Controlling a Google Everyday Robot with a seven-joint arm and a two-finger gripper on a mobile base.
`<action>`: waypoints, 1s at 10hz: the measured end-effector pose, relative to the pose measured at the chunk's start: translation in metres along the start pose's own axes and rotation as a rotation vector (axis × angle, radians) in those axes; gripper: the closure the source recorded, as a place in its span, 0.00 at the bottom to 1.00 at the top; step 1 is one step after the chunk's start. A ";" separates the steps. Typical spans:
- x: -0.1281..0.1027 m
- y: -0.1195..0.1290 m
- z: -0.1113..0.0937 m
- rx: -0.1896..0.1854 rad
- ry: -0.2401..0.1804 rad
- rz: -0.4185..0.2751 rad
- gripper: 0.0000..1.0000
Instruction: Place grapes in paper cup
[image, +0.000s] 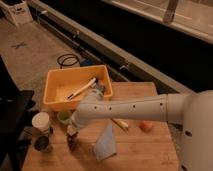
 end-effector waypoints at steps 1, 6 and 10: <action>0.000 -0.007 -0.010 0.030 -0.003 0.011 1.00; -0.052 -0.033 -0.087 0.181 -0.055 0.005 1.00; -0.145 -0.025 -0.130 0.241 -0.116 -0.140 1.00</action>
